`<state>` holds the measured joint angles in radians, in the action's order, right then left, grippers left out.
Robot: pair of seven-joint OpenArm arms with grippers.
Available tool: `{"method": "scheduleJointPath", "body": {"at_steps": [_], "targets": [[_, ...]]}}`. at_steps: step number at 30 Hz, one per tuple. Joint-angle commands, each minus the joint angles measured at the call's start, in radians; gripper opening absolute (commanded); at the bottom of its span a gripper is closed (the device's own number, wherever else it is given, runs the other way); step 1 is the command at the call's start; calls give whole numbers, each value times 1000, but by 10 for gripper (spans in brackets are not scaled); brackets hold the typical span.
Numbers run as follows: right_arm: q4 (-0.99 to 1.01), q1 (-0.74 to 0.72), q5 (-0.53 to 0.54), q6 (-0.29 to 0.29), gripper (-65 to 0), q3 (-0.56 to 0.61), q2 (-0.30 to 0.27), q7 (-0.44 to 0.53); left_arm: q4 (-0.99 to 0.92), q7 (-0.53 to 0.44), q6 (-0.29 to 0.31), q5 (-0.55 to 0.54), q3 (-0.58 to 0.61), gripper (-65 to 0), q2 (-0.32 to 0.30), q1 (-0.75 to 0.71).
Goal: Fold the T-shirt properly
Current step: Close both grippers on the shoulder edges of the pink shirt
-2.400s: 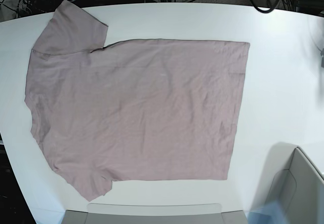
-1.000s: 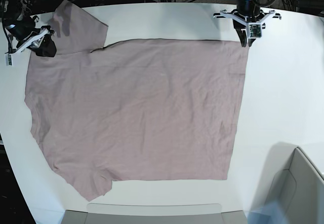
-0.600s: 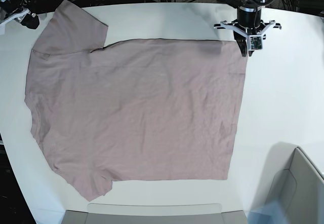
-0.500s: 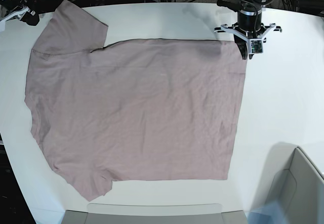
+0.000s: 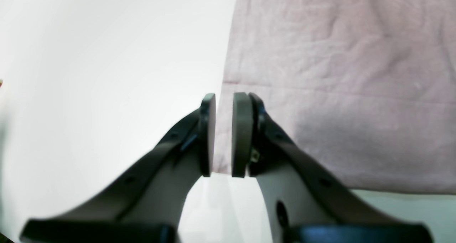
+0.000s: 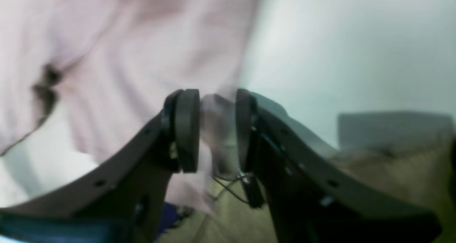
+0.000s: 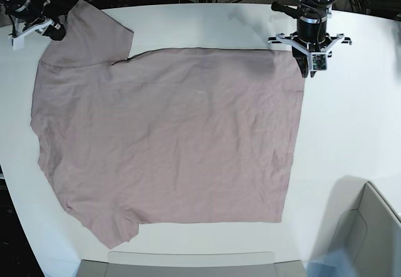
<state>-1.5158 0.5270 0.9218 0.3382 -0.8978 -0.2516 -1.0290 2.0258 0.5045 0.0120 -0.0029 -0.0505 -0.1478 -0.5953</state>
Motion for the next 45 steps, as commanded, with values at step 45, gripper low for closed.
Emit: {"method": "scheduleJointPath", "body": {"at_steps": [45], "targets": [[-9,9,-8,11,-469,41,67,-20,-417,457,122,-757,-167,-436,-143,188]]}}
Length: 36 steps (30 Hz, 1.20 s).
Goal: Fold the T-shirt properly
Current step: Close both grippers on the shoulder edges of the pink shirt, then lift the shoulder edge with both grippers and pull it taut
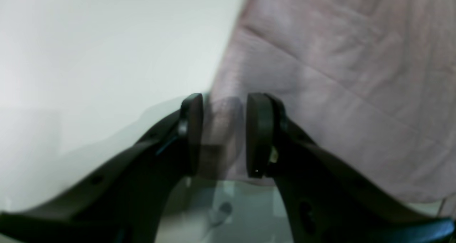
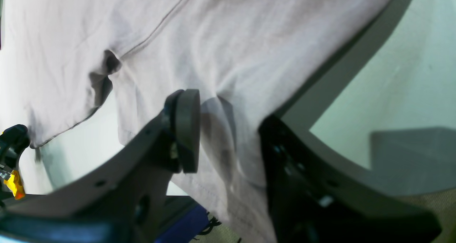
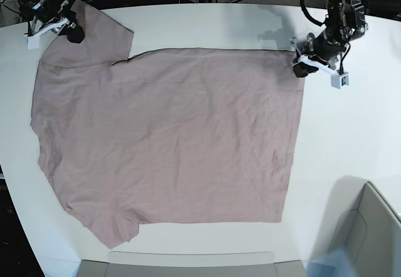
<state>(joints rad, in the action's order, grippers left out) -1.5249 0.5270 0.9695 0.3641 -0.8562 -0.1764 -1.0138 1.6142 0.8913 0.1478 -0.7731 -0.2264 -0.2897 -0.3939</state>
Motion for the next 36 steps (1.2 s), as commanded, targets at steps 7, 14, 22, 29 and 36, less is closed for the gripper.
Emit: {"method": "scheduleJointPath", "body": {"at_steps": [7,14,22,29,36], "targets": [[-1,9,-56,-15,-562,-1,-13,-32,-9,78,-14,16,68,-557,-1,-13],[-7,12,-60,-15,-650,-8,-41,-29,-41,68,-14,17,43,-650,-3,-13],[-165,101,-53,-15,-650,-123,-54,-35,-16,76,-14,16,-135,-650,-4,-106],[-213,198,53,-15,-650,-123,-61,-33,21,65,-14,13,-199,-650,-47,-182],[-296,178,53,-17,-650,-122,-58,-30,216,75,-14,13,-216,-650,-44,-204]]}}
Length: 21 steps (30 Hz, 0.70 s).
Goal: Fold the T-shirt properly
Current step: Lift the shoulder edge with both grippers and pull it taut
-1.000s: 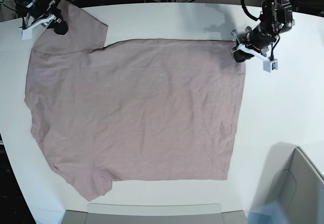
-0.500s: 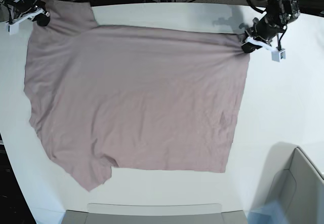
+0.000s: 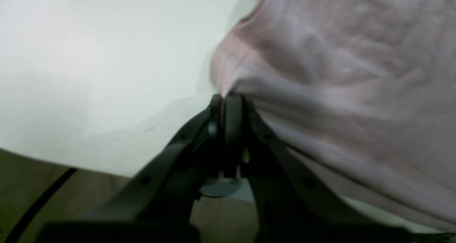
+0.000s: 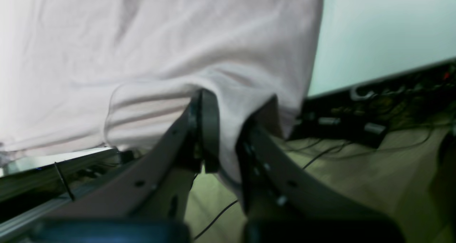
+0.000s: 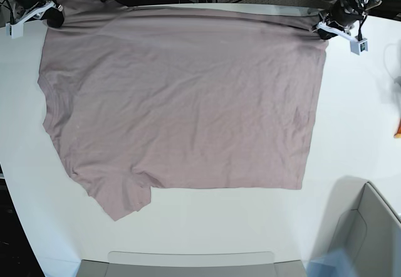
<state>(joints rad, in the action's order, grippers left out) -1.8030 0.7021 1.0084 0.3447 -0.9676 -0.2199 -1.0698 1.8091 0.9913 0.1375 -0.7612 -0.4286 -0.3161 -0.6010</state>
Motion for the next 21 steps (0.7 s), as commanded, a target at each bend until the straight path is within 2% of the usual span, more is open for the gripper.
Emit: {"method": "scheduleJointPath", "body": {"at_steps": [1,4,10,15,18,21], "targets": [[-34,0,13,1,-650,-11,-14,24,34,-24,-3,1,-14,-650,-16,6],[-62,-15,3,0,-650,-4,-19,21,47,-24,-3,1,-14,-650,10,10],[-85,-94,-121,0,-650,-1,-13,20,56,-22,-5,1,-14,-650,16,72],[-82,-120,-122,0,-650,-1,-25,20,56,-18,-5,1,-11,-650,11,117],[-77,-134,-125,0,-650,0,-51,20,56,34,-5,4,-8,-650,11,164],[-80,-158,-175,0,-650,37,-59,20,54,90,-5,6,-6,-650,15,226]]}}
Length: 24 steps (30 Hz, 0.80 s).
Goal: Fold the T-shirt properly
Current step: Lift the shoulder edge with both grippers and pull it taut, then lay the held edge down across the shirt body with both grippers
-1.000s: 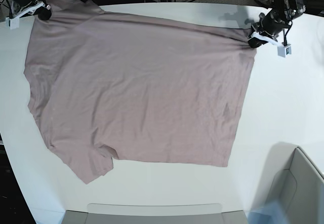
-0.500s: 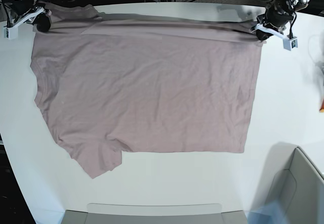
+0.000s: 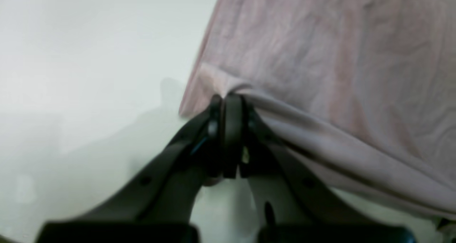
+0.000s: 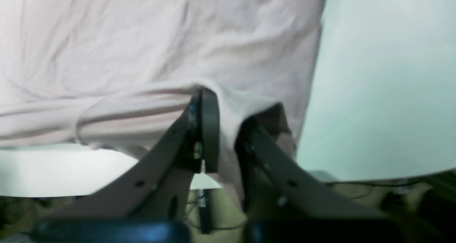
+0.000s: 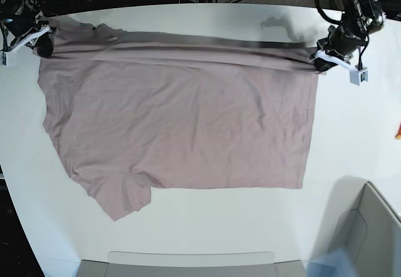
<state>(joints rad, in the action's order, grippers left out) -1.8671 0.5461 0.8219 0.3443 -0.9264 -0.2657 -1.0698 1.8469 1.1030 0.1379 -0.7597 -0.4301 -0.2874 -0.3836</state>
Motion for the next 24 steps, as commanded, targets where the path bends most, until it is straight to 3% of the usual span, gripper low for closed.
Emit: {"method": "scheduleJointPath", "body": {"at_steps": [1,10,24], "targets": [[-16,-13,-16,0,-650,11,-13,20,17,-13,-8,4,-5,-650,-14,27],[-15,-133,-195,-1,-650,149,-8,21,4,52,-10,6,-3,-650,-17,147],[-10,-334,-413,-1,-650,320,-7,21,-226,78,-10,6,-2,-650,-17,343]]}}
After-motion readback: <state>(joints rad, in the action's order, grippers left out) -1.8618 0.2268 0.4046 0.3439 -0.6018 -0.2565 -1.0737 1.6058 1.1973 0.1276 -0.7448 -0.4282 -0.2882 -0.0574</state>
